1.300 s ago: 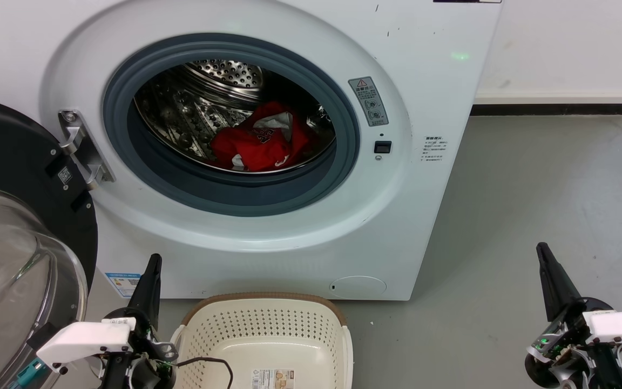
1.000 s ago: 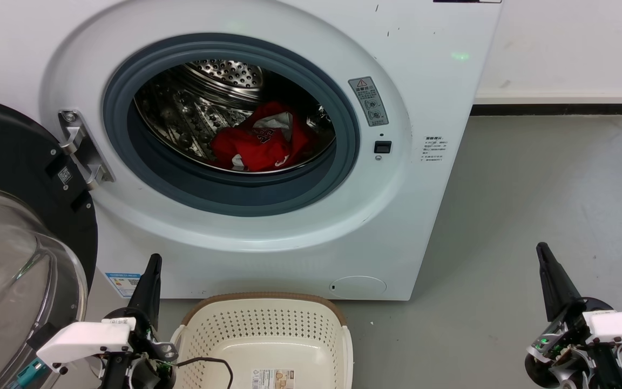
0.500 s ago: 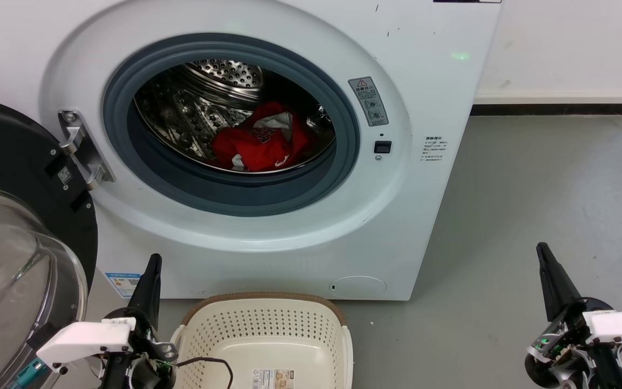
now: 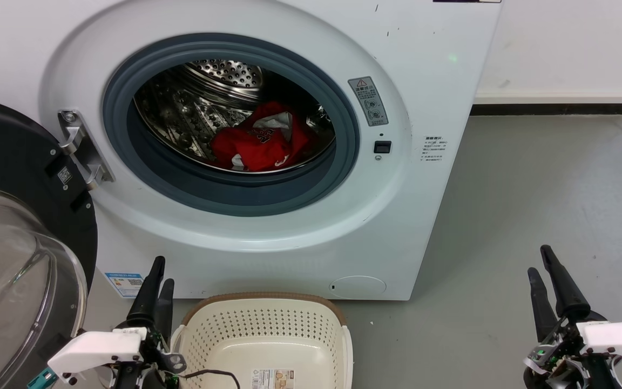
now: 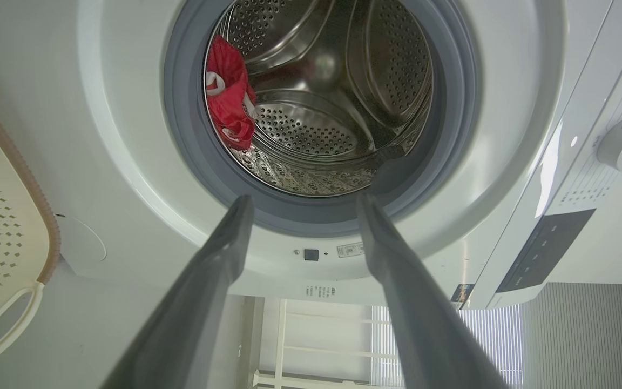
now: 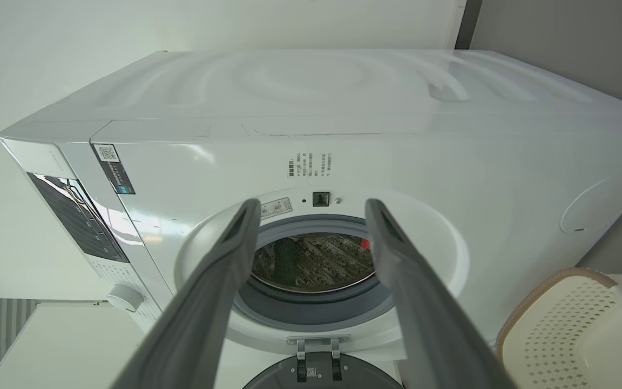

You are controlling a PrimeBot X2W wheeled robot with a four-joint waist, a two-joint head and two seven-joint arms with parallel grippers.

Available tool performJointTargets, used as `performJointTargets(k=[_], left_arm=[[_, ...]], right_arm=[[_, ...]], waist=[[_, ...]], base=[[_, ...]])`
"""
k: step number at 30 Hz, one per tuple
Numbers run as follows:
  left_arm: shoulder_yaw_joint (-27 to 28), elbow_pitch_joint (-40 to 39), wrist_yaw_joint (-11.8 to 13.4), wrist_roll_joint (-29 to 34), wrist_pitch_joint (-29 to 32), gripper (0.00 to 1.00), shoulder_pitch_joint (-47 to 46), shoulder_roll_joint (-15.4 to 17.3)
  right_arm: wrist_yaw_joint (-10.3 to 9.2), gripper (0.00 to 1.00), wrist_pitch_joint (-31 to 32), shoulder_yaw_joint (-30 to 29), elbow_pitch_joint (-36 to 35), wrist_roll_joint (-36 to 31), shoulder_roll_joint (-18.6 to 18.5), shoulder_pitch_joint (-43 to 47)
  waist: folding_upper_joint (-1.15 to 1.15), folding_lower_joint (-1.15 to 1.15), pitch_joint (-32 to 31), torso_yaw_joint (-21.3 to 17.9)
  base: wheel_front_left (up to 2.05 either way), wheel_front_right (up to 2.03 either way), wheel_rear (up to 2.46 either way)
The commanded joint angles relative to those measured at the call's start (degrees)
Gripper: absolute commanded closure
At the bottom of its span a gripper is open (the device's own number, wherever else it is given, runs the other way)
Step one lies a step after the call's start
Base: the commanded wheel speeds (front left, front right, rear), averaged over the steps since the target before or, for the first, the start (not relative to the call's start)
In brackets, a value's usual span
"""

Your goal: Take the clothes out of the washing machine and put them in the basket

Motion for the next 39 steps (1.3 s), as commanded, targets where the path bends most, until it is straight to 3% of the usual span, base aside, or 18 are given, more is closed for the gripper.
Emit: performJointTargets(k=[1,6,26,39], left_arm=[[-0.61,-1.19,-0.07,0.64,-0.63,0.0,-1.59,0.1],[-1.02,-2.24,-0.08,4.65,-2.05,0.0,-2.07,0.11],[-4.36,-6.01,0.05,34.47,-6.91,0.0,-2.44,0.26],[-6.45,-5.64,1.27,46.97,-9.57,0.0,-3.16,1.27]], right_arm=[[0.01,0.0,-0.59,0.32,-1.45,-0.92,-0.06,-0.69],[0.01,0.0,-1.98,0.24,-2.57,-5.79,-0.05,-0.27],[0.01,0.0,-6.85,2.21,-8.39,-37.2,-0.03,1.87],[0.01,0.0,-9.5,2.38,-10.15,-51.32,-0.02,3.13]], waist=[[0.0,0.0,0.02,-0.01],[0.0,0.0,0.05,-0.04],[0.0,0.0,-0.09,-0.12],[0.0,0.0,-0.24,0.13]], base=[[0.0,0.0,0.0],[0.0,0.0,0.0],[0.0,0.0,0.0],[0.0,0.0,0.0]])
